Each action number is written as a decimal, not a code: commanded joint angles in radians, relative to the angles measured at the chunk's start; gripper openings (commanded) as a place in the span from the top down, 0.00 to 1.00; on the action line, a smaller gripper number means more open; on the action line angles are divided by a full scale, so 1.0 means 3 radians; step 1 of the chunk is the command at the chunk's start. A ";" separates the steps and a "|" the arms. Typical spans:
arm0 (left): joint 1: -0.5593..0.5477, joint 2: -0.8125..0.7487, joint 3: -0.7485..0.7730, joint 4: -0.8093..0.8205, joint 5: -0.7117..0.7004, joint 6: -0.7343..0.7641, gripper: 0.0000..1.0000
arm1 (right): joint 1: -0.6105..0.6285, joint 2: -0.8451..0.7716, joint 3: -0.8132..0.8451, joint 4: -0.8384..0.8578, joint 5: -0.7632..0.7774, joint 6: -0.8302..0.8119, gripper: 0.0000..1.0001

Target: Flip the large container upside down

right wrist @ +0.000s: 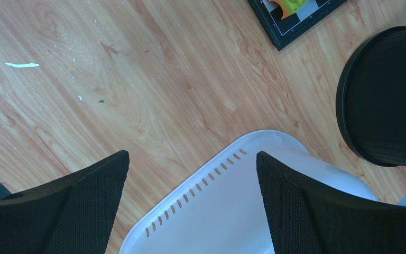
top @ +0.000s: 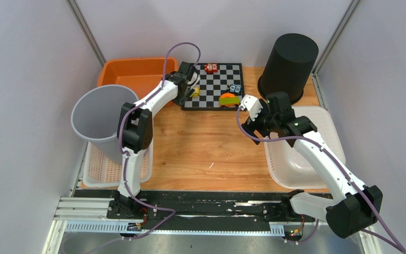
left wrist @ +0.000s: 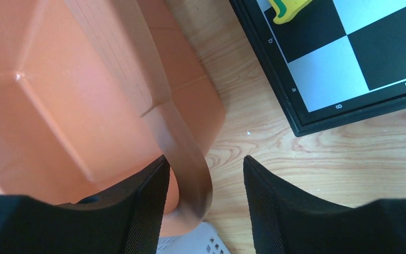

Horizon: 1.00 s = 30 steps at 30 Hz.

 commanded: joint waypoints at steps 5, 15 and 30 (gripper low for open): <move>-0.0010 0.0159 0.0093 0.0091 -0.0127 0.0114 0.47 | -0.0055 -0.0085 -0.0044 0.0007 -0.0055 0.0070 0.08; 0.0045 0.0231 0.0138 0.0086 -0.0131 0.0170 0.77 | -0.0065 -0.0084 -0.0045 0.0008 -0.0075 0.0071 0.08; 0.0013 0.0044 0.0425 -0.0022 -0.0020 0.0373 1.00 | -0.0075 -0.0095 -0.0035 0.0004 -0.0076 0.0088 0.08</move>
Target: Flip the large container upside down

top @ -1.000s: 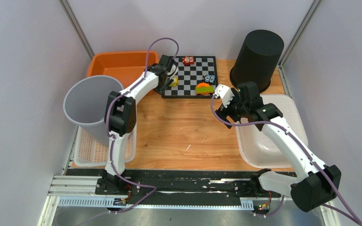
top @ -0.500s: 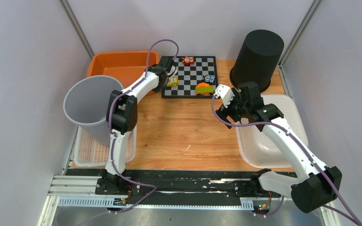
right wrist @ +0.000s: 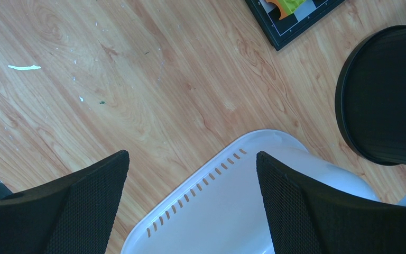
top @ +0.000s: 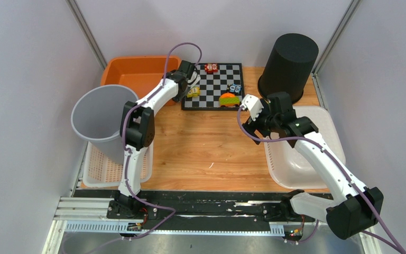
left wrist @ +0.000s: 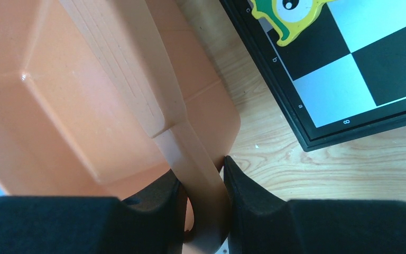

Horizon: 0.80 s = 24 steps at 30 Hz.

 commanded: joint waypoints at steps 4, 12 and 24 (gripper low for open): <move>-0.0047 -0.0305 0.0142 0.0095 -0.0113 0.0144 1.00 | -0.0056 -0.0060 -0.0032 0.0002 -0.0052 0.0071 0.08; -0.0165 -0.0749 0.0062 0.0125 -0.0113 0.0224 1.00 | -0.0060 -0.0084 -0.0019 0.0001 -0.0047 0.0083 0.08; -0.0665 -0.1542 -0.0374 0.0009 0.0135 0.0499 1.00 | -0.0105 -0.0264 0.0125 -0.0007 0.0131 0.0066 0.04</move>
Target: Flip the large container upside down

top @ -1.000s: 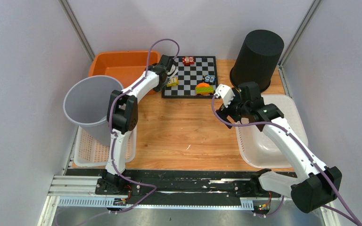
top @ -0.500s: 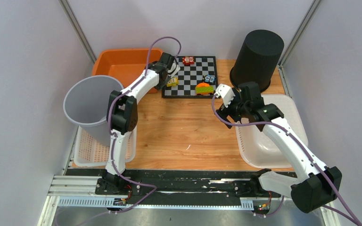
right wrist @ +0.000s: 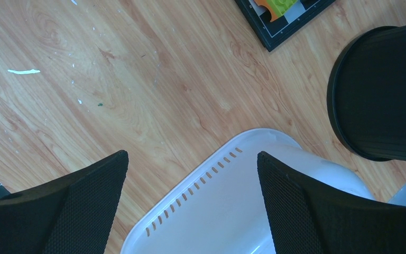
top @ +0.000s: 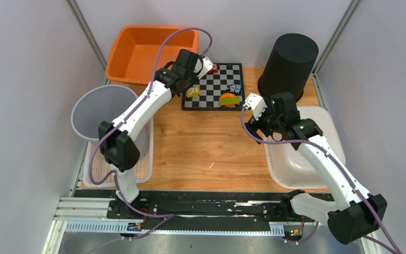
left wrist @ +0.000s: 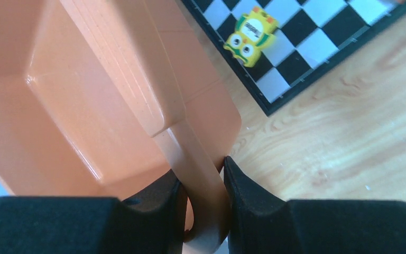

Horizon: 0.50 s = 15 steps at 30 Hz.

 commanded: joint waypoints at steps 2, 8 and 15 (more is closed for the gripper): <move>-0.0371 -0.0550 -0.0415 0.0044 0.0104 0.0378 1.00 | -0.0101 -0.0180 0.0180 -0.0032 0.0140 -0.0012 0.03; -0.0893 -0.1075 -0.0866 -0.0042 0.0390 0.0493 1.00 | -0.0221 -0.0341 0.0393 -0.0213 0.0238 -0.0280 0.00; -0.1418 -0.1531 -0.1184 -0.0204 0.0744 0.0560 1.00 | -0.0288 -0.0793 0.0560 -0.0426 0.0200 -0.0913 0.00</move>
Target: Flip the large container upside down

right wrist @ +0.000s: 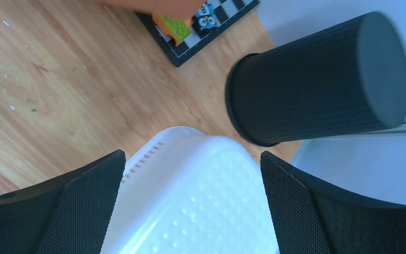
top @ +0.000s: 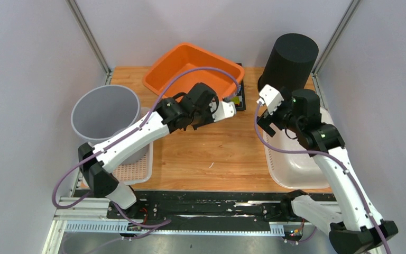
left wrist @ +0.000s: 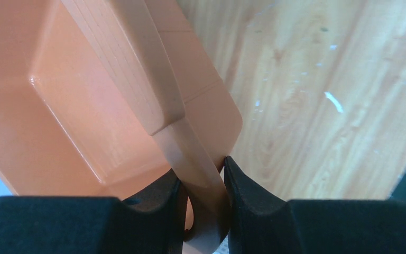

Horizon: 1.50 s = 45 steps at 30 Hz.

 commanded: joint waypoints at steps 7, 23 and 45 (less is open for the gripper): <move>-0.0397 -0.0659 -0.0175 -0.0197 0.0786 0.0295 1.00 | -0.0053 -0.0651 0.0273 -0.0763 -0.0634 -0.1296 0.00; -0.0492 -0.0814 -0.0114 -0.0517 0.1346 0.0246 1.00 | 0.0153 -0.0249 0.0798 -0.1171 -0.2502 -0.1382 0.00; -0.0488 -0.0564 0.0399 -0.0910 0.1822 0.0191 1.00 | 0.1434 0.0287 0.0794 -0.1017 -0.1076 -0.1500 0.32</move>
